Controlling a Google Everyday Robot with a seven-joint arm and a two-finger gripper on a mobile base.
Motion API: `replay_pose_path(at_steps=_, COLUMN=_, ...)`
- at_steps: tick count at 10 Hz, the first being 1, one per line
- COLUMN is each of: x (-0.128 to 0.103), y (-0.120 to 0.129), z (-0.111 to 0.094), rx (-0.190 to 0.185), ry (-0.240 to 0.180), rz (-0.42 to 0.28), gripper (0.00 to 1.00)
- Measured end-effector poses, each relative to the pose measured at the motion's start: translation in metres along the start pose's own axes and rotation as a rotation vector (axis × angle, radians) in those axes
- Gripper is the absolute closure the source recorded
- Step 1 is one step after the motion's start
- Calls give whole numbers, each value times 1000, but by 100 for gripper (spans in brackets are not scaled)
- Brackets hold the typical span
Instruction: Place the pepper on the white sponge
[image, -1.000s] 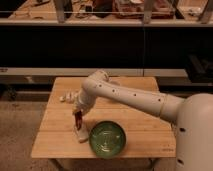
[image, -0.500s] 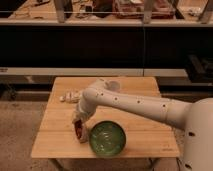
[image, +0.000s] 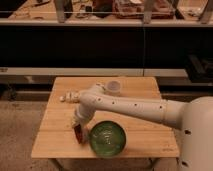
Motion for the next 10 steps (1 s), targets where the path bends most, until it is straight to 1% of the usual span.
replay_pose_path(at_steps=3, x=-5, y=7, z=10, rx=-17, ry=-24, rz=-15, gripper=70)
replay_pose_path(at_steps=6, x=-6, y=16, z=17, rx=-33, ry=-48, rz=-10, gripper=69)
replay_pose_path(at_steps=7, x=-5, y=20, z=18, rx=-39, ry=-55, rz=-1, gripper=64)
replay_pose_path(at_steps=8, x=-4, y=24, z=18, rx=-46, ry=-58, rz=6, gripper=57)
replay_pose_path(at_steps=9, x=-2, y=27, z=18, rx=-52, ry=-59, rz=17, gripper=49)
replay_pose_path(at_steps=10, x=1, y=31, z=16, rx=-58, ry=-58, rz=34, gripper=38)
